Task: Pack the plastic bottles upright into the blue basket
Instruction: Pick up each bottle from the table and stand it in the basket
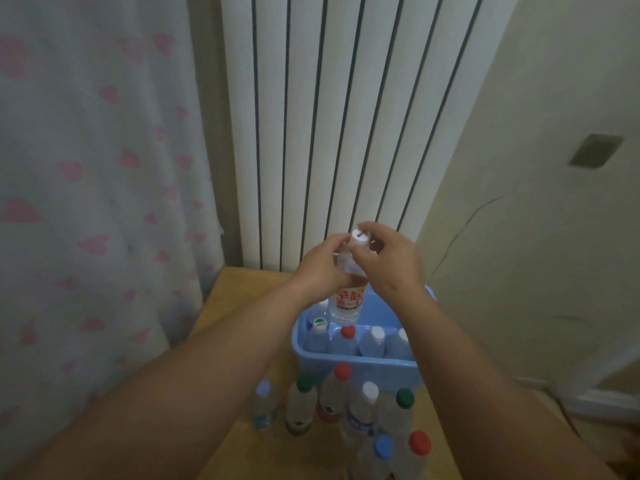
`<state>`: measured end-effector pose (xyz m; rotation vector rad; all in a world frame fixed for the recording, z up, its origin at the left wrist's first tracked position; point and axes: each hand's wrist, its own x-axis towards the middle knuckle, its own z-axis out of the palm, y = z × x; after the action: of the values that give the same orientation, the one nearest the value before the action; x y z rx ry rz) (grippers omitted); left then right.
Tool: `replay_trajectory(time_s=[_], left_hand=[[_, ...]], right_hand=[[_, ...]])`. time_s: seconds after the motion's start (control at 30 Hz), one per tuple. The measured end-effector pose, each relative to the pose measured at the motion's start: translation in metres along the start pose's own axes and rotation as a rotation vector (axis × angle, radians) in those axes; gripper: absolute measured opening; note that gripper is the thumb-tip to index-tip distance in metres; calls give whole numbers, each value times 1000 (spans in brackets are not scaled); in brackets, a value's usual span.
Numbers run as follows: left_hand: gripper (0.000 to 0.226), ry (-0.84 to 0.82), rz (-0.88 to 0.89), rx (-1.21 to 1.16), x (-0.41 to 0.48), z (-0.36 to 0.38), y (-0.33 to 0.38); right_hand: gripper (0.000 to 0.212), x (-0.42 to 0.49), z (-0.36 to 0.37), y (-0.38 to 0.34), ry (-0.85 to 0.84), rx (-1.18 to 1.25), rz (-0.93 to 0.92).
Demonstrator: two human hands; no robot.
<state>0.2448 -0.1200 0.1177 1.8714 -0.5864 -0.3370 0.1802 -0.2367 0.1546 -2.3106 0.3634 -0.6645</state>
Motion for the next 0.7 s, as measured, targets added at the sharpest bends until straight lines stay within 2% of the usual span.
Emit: replay_trajectory(time_s=[0.23,0.37,0.47,0.6,0.7], left_hand=[[74,3,-26,35,53,24,-16],[61,-41,-71,48,71,34,-41],[62,-67,-114,93,83,39,-63],[63,-45,-140,366,95,43,-84],[56,-108,-152,500,101,47,-95]], right_hand=[[32,43,12,47,-49,43,41],[33,56,32,78,-127,55,38],[31,63,49,100,-186,62,50],[25,65,68,124,-263,41,94],[29,63,82,138,-304,26,139]])
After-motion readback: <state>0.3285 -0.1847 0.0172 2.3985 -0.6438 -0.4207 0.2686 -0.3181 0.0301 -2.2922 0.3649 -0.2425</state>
